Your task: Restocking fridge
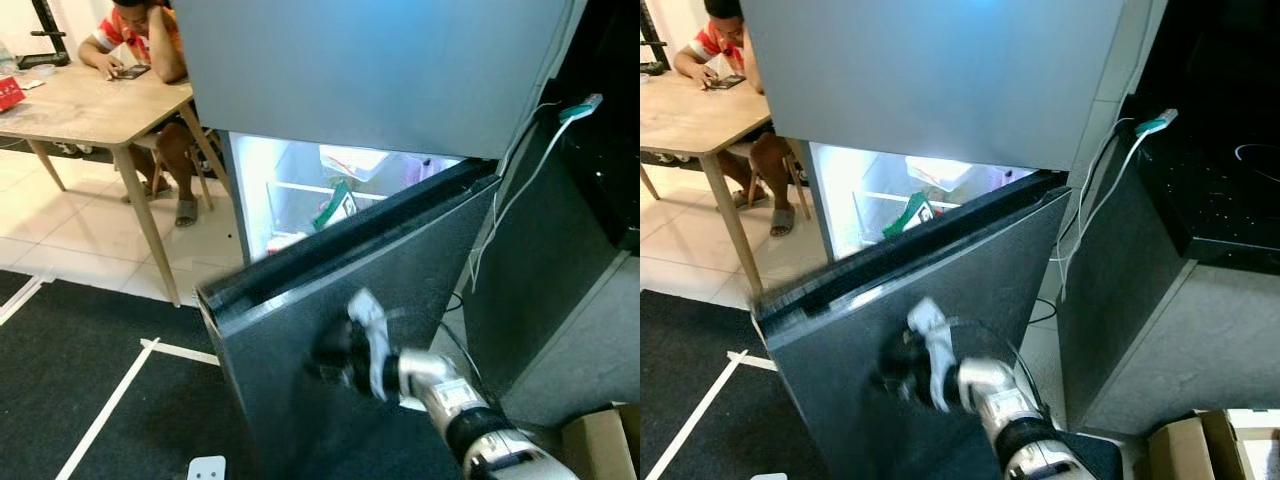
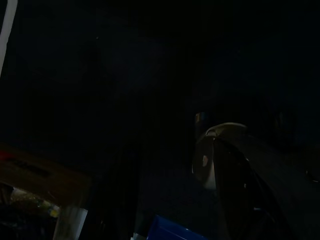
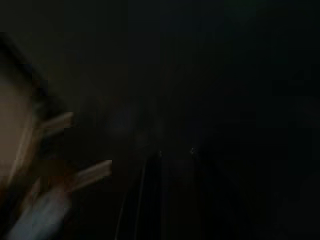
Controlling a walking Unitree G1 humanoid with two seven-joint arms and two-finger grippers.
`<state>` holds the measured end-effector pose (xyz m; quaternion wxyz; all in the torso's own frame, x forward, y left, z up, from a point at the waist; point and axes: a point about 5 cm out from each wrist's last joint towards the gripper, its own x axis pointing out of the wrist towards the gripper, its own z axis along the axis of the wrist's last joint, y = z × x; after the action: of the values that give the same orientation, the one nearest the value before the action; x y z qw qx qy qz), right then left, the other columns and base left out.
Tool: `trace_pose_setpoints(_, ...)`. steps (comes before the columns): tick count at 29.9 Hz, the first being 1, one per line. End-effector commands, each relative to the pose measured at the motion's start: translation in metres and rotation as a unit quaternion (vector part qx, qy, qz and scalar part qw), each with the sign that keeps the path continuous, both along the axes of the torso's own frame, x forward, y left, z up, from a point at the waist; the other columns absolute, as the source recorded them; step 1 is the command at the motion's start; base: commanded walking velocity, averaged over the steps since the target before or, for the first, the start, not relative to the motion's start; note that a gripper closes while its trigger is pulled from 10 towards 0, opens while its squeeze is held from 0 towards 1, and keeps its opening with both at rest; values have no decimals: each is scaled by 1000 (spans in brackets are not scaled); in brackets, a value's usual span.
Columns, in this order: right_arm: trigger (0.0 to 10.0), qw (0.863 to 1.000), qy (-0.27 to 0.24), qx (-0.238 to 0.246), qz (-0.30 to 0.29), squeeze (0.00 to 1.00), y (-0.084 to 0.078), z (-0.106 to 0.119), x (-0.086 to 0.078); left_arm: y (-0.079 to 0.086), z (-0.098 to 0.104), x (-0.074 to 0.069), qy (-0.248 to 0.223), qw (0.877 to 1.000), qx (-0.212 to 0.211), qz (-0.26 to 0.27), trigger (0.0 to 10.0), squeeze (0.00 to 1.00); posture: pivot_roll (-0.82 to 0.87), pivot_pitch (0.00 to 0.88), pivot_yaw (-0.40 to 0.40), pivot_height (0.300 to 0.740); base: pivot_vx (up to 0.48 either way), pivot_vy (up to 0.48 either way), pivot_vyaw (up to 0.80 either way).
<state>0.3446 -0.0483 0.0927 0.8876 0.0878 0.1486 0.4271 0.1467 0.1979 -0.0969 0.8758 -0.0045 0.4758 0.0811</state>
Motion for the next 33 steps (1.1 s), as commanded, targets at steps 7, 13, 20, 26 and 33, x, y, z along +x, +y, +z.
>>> trace_pose_setpoints(7,10000,986,-6,2,-167,0,-34,0,15,1,-2,-6,10,1000,-3,5,10000,0,-12,39,-38,740,0,0,0)
trace_pose_setpoints(13,10000,952,47,-125,-277,0,-93,-57,-15,1,-2,-7,7,1000,-4,-2,10000,0,-19,40,-21,740,0,0,0)
trace_pose_setpoints(20,10000,932,74,-172,-311,0,-114,-80,-34,0,-3,-7,9,1000,-1,-10,10000,0,-23,37,-6,740,0,0,0)
trace_pose_setpoints(26,10000,904,93,-249,-334,0,-134,-102,-55,-2,-2,-6,7,1000,0,-22,10000,0,-22,36,-3,740,0,0,0)
trace_pose_setpoints(33,10000,865,143,-353,-325,0,-161,-134,-97,-5,0,-1,-1,998,9,-65,10000,0,-21,27,7,740,0,0,0)
